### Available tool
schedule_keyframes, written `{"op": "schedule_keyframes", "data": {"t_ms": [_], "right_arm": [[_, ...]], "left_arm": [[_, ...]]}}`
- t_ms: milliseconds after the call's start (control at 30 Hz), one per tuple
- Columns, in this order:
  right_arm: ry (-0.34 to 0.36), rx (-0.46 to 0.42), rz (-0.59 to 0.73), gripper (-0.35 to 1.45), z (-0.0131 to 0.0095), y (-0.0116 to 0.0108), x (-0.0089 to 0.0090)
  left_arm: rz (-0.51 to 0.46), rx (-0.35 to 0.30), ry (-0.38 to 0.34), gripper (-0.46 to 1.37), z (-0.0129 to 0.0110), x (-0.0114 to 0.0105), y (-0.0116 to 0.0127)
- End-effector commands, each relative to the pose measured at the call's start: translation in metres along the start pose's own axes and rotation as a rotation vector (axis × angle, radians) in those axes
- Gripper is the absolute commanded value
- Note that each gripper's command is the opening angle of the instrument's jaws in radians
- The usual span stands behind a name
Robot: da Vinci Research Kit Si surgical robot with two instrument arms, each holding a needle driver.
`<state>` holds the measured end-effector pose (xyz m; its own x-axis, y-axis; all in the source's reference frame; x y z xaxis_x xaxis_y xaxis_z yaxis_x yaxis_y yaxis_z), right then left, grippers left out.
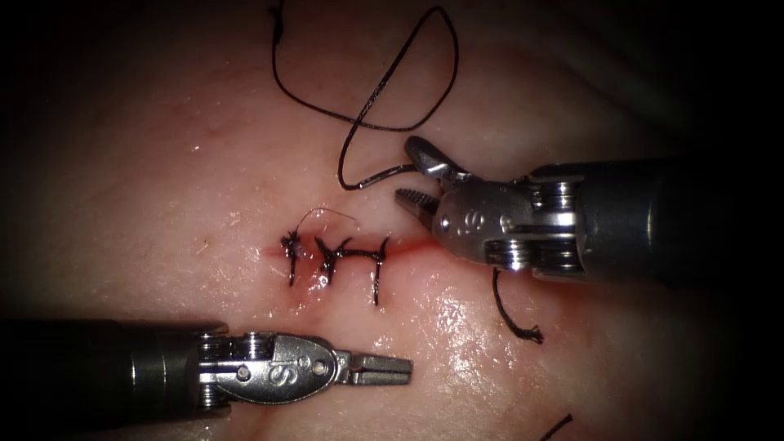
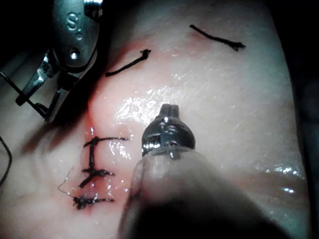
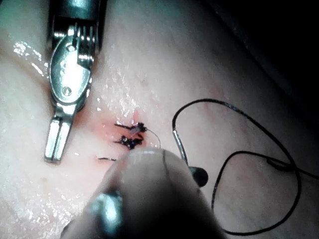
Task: Wound Closure
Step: Pass the needle through the top of the skin with the right gripper
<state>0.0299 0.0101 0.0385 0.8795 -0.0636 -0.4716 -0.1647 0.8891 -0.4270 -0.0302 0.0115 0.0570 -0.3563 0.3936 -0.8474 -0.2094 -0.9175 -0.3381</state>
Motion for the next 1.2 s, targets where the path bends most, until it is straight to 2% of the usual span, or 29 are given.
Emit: {"op": "schedule_keyframes", "data": {"t_ms": [33,267,533,733,767,800,933,1067,1200], "right_arm": [[0.001,-0.009,0.002,0.24,0.0001,0.0001,0.0],[-0.029,-0.025,0.003,0.13,0.0014,0.0,-0.0006],[-0.043,-0.029,0.003,0.18,0.002,-0.0001,-0.0009],[-0.046,-0.028,-0.009,-0.02,0.0021,0.0,-0.001],[-0.046,-0.029,-0.009,-0.12,0.0021,-0.0001,-0.001],[-0.046,-0.03,-0.015,-0.31,0.0021,-0.0002,-0.001],[-0.043,-0.031,-0.017,-0.35,0.0018,-0.0004,-0.0011],[-0.009,-0.028,-0.014,-0.35,0.0006,-0.0005,-0.0013],[0.062,0.015,0.027,-0.35,-0.0004,-0.0005,-0.0017]], "left_arm": [[0.0,0.0,0.0,-0.35,0.0,0.0,0.0],[0.0,0.001,-0.001,-0.35,0.0001,0.0,0.0001],[0.0,0.003,-0.002,-0.35,0.0001,0.0,0.0001],[0.006,0.006,-0.003,-0.35,0.0003,0.0,0.0002],[0.006,0.007,-0.003,-0.35,0.0003,0.0,0.0003],[0.006,0.007,-0.003,-0.35,0.0004,0.0,0.0003],[0.004,0.012,-0.002,-0.35,0.0007,0.0001,0.0004],[-0.003,0.018,0.007,-0.35,0.0017,0.0005,0.0003],[-0.028,0.022,0.029,-0.35,0.003,0.0011,-0.0001]]}}
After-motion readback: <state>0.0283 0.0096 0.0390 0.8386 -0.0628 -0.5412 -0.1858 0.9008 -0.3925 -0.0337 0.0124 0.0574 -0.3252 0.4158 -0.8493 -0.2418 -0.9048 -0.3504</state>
